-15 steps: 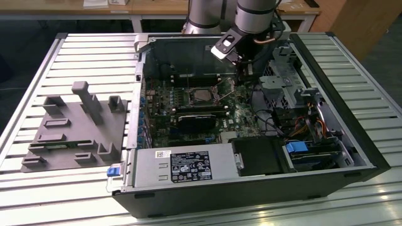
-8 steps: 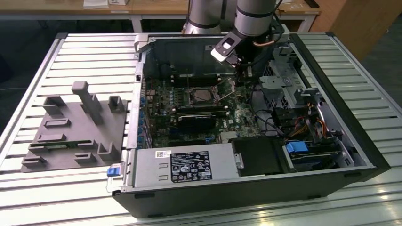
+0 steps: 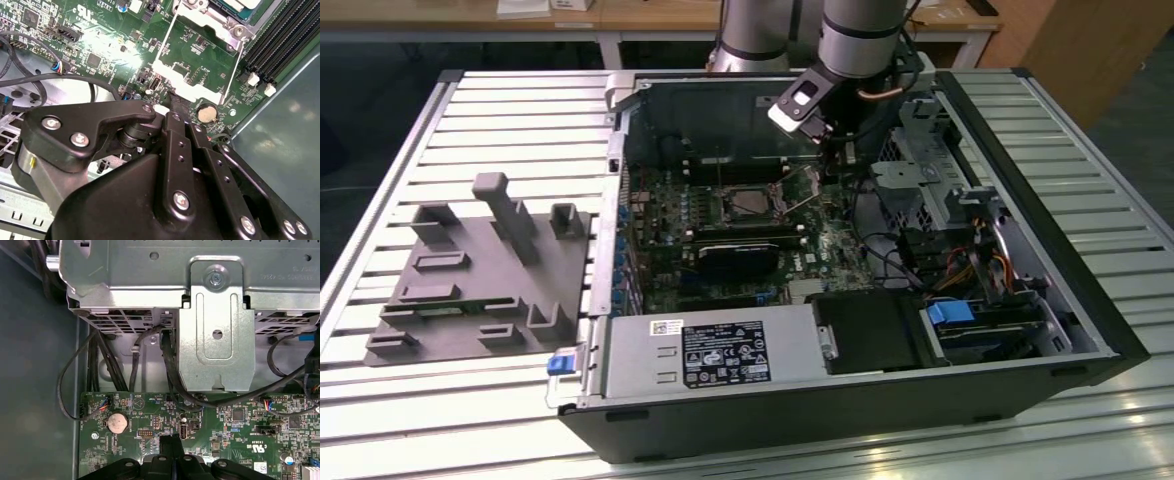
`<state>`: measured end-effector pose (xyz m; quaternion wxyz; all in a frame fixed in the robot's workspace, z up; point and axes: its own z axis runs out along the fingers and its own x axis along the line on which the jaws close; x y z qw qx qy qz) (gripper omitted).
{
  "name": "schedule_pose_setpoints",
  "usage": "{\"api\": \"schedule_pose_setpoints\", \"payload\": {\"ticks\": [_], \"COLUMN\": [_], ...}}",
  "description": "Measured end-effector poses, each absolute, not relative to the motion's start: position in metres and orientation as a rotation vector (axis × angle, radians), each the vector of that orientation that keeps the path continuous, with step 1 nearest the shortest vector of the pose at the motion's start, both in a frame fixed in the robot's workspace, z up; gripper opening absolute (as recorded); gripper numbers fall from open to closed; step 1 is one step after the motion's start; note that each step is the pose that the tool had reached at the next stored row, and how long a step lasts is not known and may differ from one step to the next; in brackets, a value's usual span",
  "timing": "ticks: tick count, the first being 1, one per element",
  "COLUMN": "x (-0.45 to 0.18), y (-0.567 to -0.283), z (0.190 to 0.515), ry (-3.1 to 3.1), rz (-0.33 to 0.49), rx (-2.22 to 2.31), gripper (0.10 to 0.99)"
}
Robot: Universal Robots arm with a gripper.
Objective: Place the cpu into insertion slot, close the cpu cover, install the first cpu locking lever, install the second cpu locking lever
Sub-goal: 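Close the cpu cover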
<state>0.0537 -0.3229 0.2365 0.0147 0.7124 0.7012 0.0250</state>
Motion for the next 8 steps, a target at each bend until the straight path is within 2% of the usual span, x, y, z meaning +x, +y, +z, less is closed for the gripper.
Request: {"api": "schedule_pose_setpoints", "payload": {"ticks": [8], "x": [0.0539], "y": [-0.3229], "z": [0.2363], "ry": [2.192], "rz": [0.059], "rx": [2.227], "gripper": [0.106]}}
